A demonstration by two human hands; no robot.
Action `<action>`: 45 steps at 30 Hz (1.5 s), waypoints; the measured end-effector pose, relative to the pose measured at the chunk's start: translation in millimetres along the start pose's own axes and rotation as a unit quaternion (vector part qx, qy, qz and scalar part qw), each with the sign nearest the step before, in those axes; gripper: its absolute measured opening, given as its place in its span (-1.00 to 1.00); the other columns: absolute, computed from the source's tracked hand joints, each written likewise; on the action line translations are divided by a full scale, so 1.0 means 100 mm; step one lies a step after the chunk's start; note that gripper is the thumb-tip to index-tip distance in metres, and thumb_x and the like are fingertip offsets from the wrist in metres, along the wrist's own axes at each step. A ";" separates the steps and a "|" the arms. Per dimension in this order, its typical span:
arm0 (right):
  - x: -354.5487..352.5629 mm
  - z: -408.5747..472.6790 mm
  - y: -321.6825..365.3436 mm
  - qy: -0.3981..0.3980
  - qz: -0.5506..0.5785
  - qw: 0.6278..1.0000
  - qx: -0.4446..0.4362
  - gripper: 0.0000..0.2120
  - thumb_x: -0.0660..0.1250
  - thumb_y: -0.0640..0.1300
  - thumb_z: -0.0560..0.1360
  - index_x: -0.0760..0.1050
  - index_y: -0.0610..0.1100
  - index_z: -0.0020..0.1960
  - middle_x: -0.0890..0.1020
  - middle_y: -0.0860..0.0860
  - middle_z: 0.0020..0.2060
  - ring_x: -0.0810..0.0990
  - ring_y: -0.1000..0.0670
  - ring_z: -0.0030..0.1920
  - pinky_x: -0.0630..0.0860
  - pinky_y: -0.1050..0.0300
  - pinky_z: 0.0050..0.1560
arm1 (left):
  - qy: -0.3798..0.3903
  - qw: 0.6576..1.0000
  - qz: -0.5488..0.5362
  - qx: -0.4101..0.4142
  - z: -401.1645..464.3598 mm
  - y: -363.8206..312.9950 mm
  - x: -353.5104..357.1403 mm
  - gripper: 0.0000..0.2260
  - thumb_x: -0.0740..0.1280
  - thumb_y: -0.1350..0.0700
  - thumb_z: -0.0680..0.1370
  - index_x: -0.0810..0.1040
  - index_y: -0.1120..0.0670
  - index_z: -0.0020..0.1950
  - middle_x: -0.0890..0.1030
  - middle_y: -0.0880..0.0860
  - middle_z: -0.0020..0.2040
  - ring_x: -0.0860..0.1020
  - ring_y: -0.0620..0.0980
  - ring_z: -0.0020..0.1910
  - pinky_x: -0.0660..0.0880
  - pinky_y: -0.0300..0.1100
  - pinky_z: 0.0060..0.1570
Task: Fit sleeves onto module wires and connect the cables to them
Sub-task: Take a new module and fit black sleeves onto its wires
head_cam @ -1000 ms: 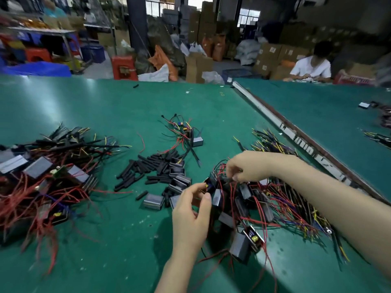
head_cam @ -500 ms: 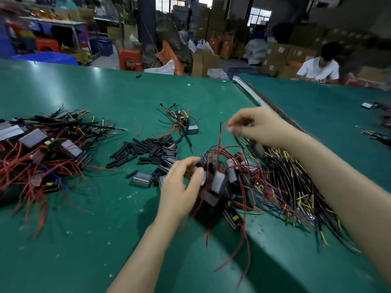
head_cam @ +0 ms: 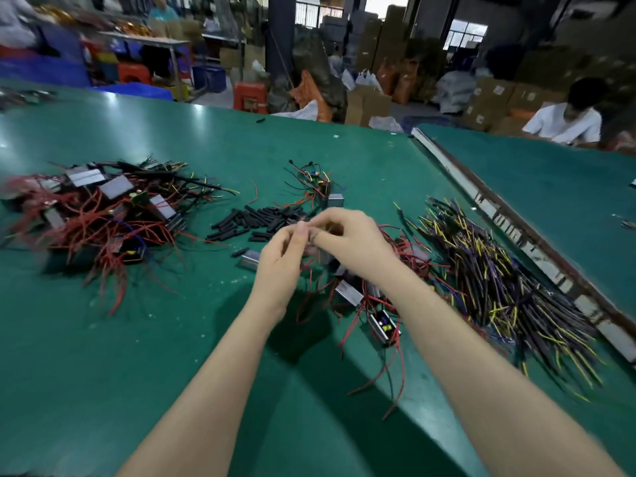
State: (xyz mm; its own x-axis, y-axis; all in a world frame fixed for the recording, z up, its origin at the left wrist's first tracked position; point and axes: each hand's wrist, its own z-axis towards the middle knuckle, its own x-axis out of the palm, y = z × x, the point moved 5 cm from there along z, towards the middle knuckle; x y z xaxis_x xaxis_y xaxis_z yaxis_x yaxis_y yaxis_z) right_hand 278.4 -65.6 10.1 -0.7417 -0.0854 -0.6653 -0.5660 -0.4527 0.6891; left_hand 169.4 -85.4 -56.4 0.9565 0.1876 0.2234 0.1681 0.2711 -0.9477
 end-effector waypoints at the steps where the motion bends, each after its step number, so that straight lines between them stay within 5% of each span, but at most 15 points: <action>1: 0.07 -0.05 -0.04 0.006 0.061 0.998 0.029 -0.97 0.42 -0.12 0.48 0.61 -0.02 -0.14 0.62 0.11 -0.30 0.53 0.16 -0.26 0.45 0.26 -0.13 | 0.001 1.000 -0.010 -0.013 0.00 0.01 -0.03 -0.79 0.22 0.02 0.61 0.61 0.03 -0.08 0.64 0.07 -0.11 0.55 -0.04 -0.09 0.48 -0.15 -0.05; 5: 0.20 -0.18 -0.15 0.004 0.267 0.961 0.072 -0.91 0.44 -0.27 0.46 0.58 -0.13 -0.19 0.66 0.13 -0.38 0.59 0.23 -0.31 0.48 0.36 -0.20 | -0.010 0.998 0.039 0.043 -0.03 -0.07 -0.16 -0.80 0.31 0.05 0.56 0.64 -0.03 -0.23 0.61 -0.07 -0.30 0.51 -0.17 -0.28 0.46 -0.33 -0.22; 10: 0.24 -0.23 -0.17 -0.008 0.358 0.929 0.093 -0.91 0.42 -0.31 0.45 0.59 -0.15 -0.16 0.66 0.10 -0.37 0.57 0.16 -0.31 0.49 0.34 -0.21 | -0.029 0.995 0.045 0.087 -0.07 -0.17 -0.19 -0.86 0.36 0.08 0.54 0.61 -0.03 -0.22 0.61 -0.13 -0.33 0.50 -0.24 -0.32 0.42 -0.42 -0.25; 17: 0.33 -0.23 -0.15 -0.084 0.476 0.866 0.129 -0.89 0.31 -0.22 0.55 0.54 -0.08 -0.13 0.63 0.16 -0.34 0.55 0.19 -0.25 0.46 0.28 -0.16 | -0.077 0.995 -0.059 -0.006 -0.07 -0.13 -0.25 -0.81 0.26 0.11 0.60 0.58 0.03 -0.19 0.61 -0.11 -0.30 0.52 -0.19 -0.29 0.41 -0.27 -0.24; 20: 0.25 -0.23 -0.18 -0.161 0.562 0.803 0.115 -0.87 0.28 -0.24 0.56 0.51 -0.06 -0.12 0.68 0.13 -0.14 0.56 0.17 -0.09 0.39 0.20 -0.03 | -0.105 0.981 -0.159 -0.024 -0.04 -0.15 -0.39 -0.81 0.18 0.15 0.62 0.56 0.03 -0.09 0.66 -0.12 -0.14 0.58 -0.20 -0.12 0.38 -0.25 -0.19; 23: 0.19 -0.24 -0.24 -0.155 0.659 0.729 0.101 -0.93 0.32 -0.17 0.46 0.45 -0.02 -0.12 0.63 -0.01 0.13 0.54 0.05 0.13 0.40 0.17 0.03 | -0.097 0.956 -0.273 -0.044 -0.02 -0.15 -0.54 -0.82 0.14 0.13 0.64 0.53 0.07 0.06 0.66 -0.06 0.00 0.60 -0.14 0.05 0.41 -0.29 -0.09; 28: 0.24 -0.26 -0.28 -0.110 0.747 0.652 0.066 -0.93 0.26 -0.10 0.41 0.37 -0.02 -0.15 0.62 -0.05 0.18 0.57 -0.01 0.19 0.48 0.15 0.15 | -0.081 0.916 -0.384 -0.086 -0.03 -0.14 -0.59 -0.81 0.17 0.06 0.61 0.54 0.09 0.05 0.66 -0.02 0.03 0.60 -0.12 0.12 0.45 -0.23 0.11; 33: 0.22 -0.27 -0.33 -0.089 0.744 0.662 0.036 -0.95 0.39 -0.11 0.36 0.52 -0.02 -0.23 0.66 -0.07 0.13 0.60 -0.03 0.18 0.54 0.14 0.13 | -0.064 0.902 -0.420 -0.072 -0.04 -0.20 -0.62 -0.76 0.17 0.02 0.62 0.57 -0.03 -0.17 0.64 -0.09 0.13 0.54 -0.09 0.23 0.37 -0.13 0.28; 37: 0.15 -0.33 -0.45 -0.135 0.729 0.670 0.042 -0.61 0.54 -0.05 0.21 0.42 -0.01 -0.08 0.70 0.02 0.02 0.64 0.03 0.10 0.56 0.16 0.07 | -0.087 0.884 -0.454 -0.073 -0.01 -0.18 -0.71 -0.83 0.23 0.01 0.57 0.57 0.02 -0.12 0.67 -0.10 -0.03 0.60 -0.10 0.12 0.47 -0.15 0.20; 41: 0.27 -0.34 -0.40 -0.132 0.618 0.771 0.080 -0.96 0.32 -0.09 0.48 0.46 -0.02 -0.10 0.71 0.04 -0.05 0.65 0.05 -0.03 0.50 0.22 -0.12 | -0.127 0.872 -0.466 -0.082 0.00 -0.12 -0.72 -0.93 0.27 0.07 0.54 0.47 0.05 -0.05 0.67 -0.07 -0.17 0.65 -0.15 -0.14 0.58 -0.23 0.01; 45: 0.46 -0.38 -0.23 -0.061 0.432 0.898 0.053 -0.81 0.39 0.00 0.37 0.54 -0.04 -0.05 0.69 0.13 -0.15 0.61 0.17 -0.09 0.49 0.32 -0.13 | -0.133 0.866 -0.475 -0.084 0.00 -0.11 -0.70 -0.93 0.31 0.08 0.48 0.47 0.04 -0.06 0.67 -0.06 -0.20 0.64 -0.17 -0.21 0.59 -0.25 -0.14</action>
State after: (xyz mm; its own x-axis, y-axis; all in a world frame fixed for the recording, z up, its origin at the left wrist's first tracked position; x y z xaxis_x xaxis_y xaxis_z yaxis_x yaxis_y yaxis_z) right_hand 271.1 -92.7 -47.1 -0.9507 -0.2637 0.1630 0.2136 -0.1760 0.9609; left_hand 100.4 -101.8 -61.7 0.2819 0.1720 0.9439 0.9025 0.2863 -0.3217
